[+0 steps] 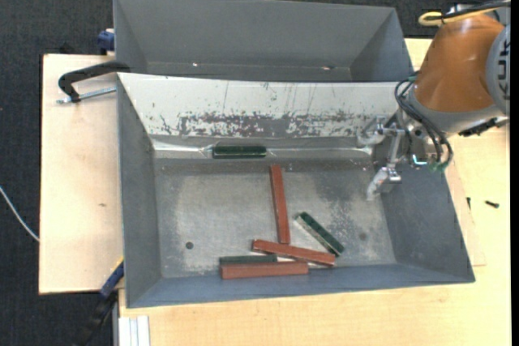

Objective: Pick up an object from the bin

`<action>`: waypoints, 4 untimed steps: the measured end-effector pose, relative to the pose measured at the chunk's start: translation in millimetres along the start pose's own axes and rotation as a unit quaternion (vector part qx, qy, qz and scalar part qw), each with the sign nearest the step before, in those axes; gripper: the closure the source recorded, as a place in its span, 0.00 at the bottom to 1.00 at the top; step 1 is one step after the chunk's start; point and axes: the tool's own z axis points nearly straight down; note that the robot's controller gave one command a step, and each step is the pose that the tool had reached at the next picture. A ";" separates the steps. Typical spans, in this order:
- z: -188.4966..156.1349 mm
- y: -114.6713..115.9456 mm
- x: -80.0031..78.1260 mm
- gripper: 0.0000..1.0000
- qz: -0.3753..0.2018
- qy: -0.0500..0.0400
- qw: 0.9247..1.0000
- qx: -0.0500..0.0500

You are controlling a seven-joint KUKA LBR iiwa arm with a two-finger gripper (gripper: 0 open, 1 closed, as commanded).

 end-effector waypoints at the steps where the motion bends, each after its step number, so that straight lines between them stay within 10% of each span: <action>1: -4.7 0.5 -1.4 0.00 -0.001 -0.003 1.000 0.000; 3: 40.6 79.8 37.4 0.00 0.014 -0.001 1.000 -0.002; 4: 53.5 68.6 49.1 0.00 0.018 -0.004 1.000 0.000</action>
Offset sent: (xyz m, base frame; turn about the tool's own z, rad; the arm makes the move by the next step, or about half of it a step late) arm -0.0396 0.0702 -0.0430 0.0242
